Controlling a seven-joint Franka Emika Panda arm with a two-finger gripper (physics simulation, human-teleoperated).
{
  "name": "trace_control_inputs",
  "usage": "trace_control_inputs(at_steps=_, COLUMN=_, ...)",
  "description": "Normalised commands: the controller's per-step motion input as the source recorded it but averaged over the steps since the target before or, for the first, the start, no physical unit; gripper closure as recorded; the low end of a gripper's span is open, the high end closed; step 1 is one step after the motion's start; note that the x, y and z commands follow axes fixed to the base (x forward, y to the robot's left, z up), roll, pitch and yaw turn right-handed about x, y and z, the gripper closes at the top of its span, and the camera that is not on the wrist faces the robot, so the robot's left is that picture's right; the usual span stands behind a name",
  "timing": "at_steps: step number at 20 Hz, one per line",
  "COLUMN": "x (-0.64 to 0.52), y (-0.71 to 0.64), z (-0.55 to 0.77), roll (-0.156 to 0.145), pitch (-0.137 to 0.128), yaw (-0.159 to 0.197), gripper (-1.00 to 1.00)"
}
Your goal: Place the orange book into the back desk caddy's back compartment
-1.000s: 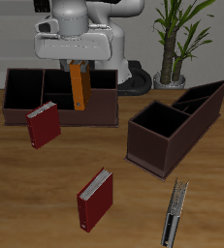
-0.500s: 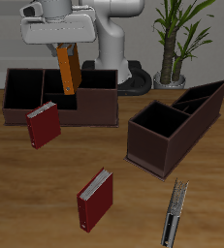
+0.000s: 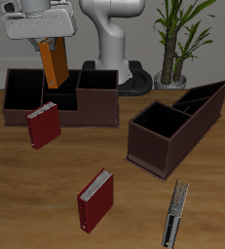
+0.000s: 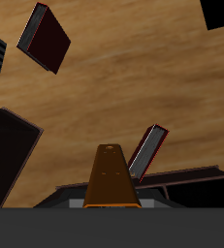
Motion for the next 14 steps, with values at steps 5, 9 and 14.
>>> trace_control_inputs(at_steps=5, x=-0.29, y=-0.44, z=-0.01, roll=0.006, pitch=-0.003, yaw=-0.025, gripper=1.0)
trace_control_inputs(at_steps=9, x=-0.2, y=-0.44, z=0.06, roll=-0.039, pitch=-0.004, yaw=-0.022, gripper=1.0)
trace_control_inputs(at_steps=14, x=-0.25, y=-0.16, z=0.1, roll=-0.01, pitch=-0.013, yaw=0.043, gripper=1.0)
